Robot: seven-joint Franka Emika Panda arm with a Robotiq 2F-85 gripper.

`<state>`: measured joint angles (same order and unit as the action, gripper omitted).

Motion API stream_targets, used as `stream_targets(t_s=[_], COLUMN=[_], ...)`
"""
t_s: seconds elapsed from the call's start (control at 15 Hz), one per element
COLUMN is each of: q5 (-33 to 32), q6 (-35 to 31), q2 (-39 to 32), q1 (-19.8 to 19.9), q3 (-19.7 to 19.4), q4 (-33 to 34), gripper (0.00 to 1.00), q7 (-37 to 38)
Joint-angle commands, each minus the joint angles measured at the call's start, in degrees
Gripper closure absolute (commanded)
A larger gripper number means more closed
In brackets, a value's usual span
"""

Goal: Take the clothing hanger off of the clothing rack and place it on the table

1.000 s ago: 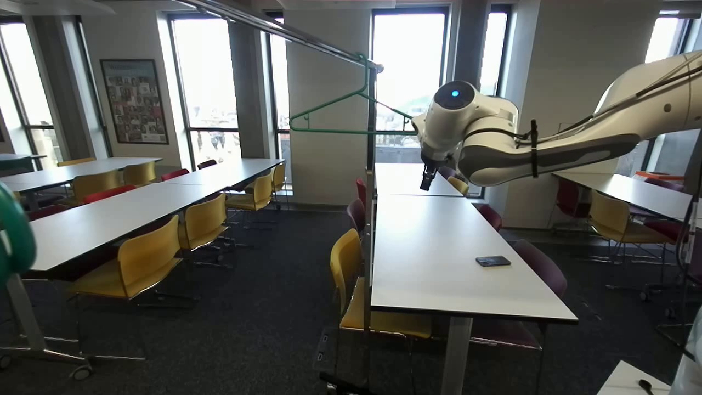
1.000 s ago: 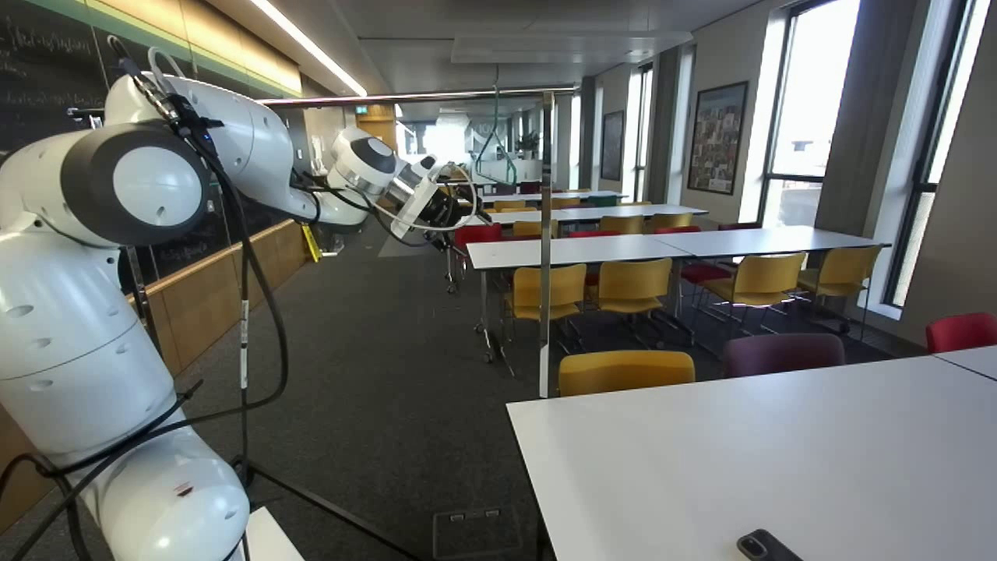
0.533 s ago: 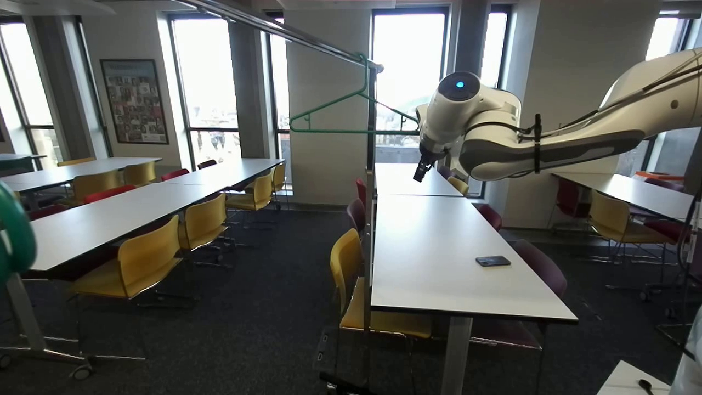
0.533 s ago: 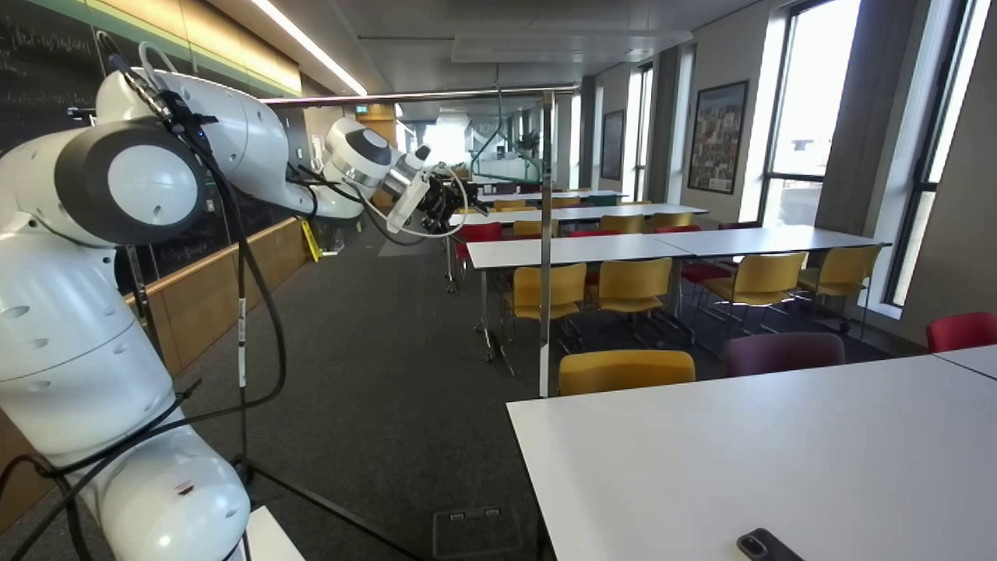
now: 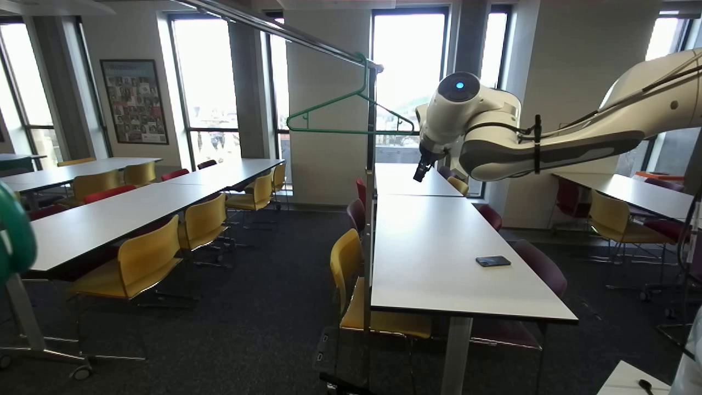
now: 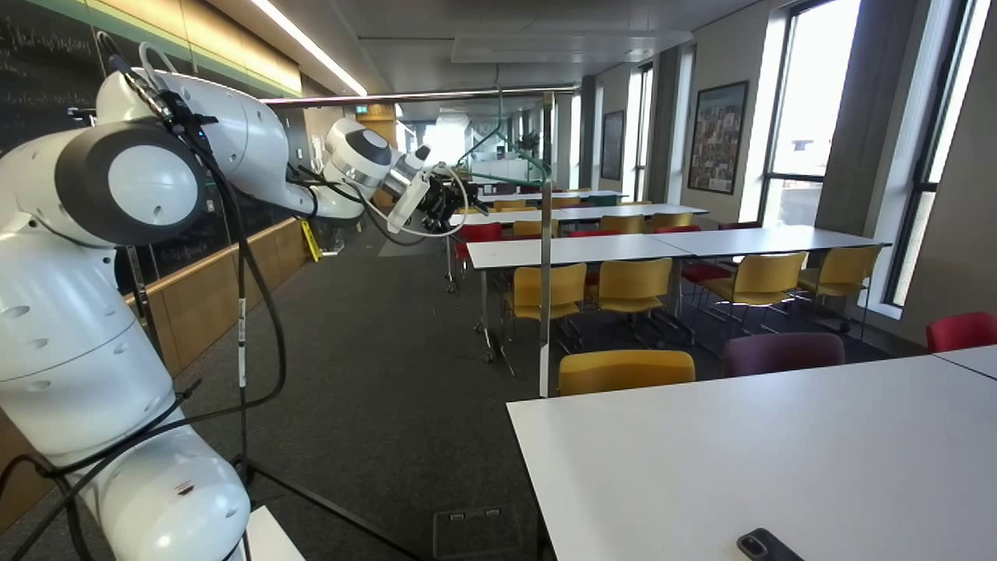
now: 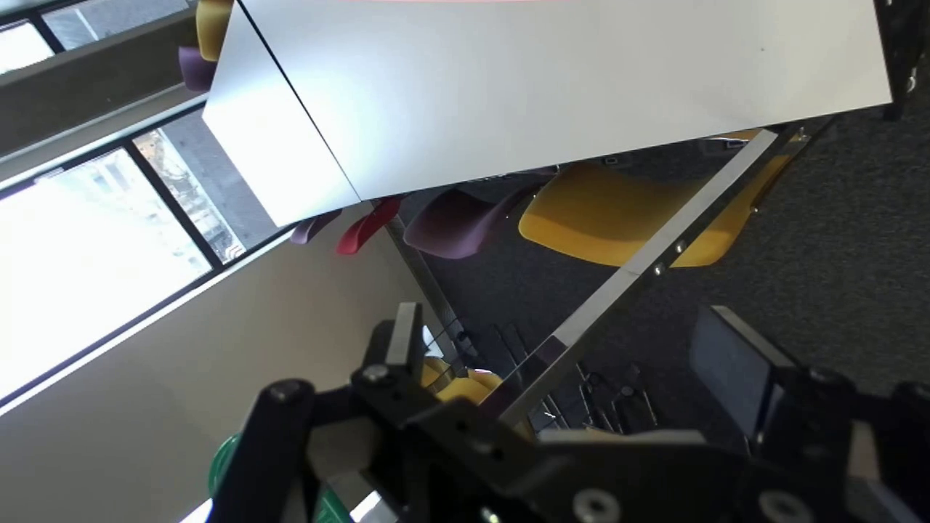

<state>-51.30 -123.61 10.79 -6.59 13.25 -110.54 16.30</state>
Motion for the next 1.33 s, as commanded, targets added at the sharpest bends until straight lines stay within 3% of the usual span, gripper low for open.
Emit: stream_targets(t_s=[0.0, 0.4, 0.8, 0.87, 1.27], q5=[-9.4, -25.6, -42.6, -37.5, -40.2], q6=[-2.9, -9.7, -20.3, -17.4, -18.7], q2=[-1.8, -9.1, -15.2, -12.8, -14.8], q1=[-0.1, -1.3, -3.2, -3.3, -3.8], q3=[-0.1, -0.2, -0.7, -0.9, -0.9], q4=[2.2, 12.1, 21.3, 17.0, 19.9], gripper=[0.0, 0.0, 0.0, 0.0, 0.0], q7=[-2.5, -3.3, 4.4, 1.3, 3.0])
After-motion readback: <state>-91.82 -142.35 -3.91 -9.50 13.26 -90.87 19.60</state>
